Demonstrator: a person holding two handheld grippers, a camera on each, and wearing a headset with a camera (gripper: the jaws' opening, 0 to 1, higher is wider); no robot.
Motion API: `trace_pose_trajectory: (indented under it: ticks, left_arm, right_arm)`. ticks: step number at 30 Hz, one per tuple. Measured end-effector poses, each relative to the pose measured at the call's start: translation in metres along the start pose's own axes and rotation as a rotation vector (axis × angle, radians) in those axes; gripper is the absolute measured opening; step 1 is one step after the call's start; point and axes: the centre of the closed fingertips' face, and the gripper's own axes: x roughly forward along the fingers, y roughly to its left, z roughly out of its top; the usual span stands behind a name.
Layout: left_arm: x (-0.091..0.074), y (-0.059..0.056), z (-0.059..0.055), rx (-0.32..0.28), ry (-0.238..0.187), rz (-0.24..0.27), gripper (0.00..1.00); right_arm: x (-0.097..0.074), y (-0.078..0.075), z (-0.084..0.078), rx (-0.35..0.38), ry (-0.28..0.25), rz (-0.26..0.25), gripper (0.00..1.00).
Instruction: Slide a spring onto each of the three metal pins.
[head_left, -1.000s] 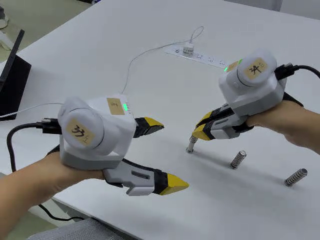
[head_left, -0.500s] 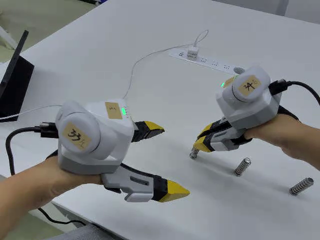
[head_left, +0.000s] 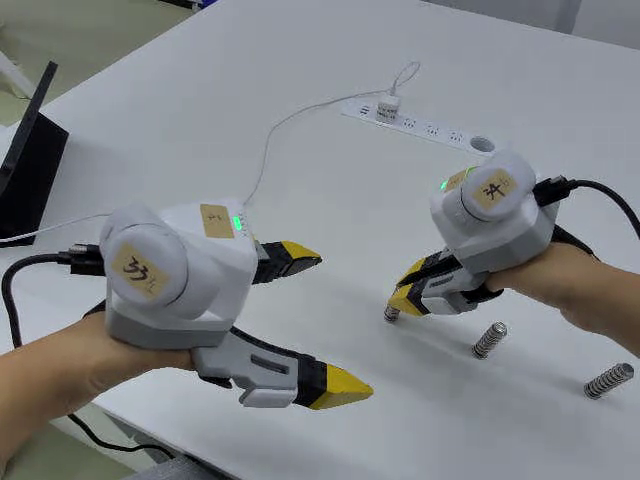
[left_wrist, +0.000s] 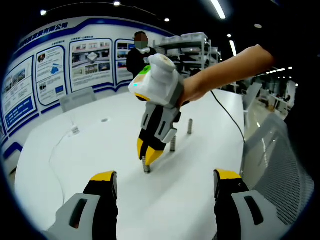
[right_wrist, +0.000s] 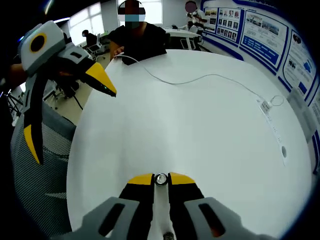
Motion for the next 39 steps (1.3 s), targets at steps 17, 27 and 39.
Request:
trace_pose_trajectory:
  ticks: [17,27,39]
  left_arm:
    - [-0.001,-0.001,0.004,-0.003,-0.010,0.010,0.88]
    - [-0.002,-0.004,0.007,0.003,-0.003,0.006,0.94]
    - [-0.001,-0.007,0.016,0.028,0.012,0.017,1.00]
  right_arm:
    - [-0.009,-0.003,0.004,0.050,-0.037,-0.021,0.16]
    - [-0.035,-0.003,0.008,0.052,-0.088,-0.047,0.18]
    - [-0.096,-0.004,-0.003,0.050,-0.188,-0.110,0.20]
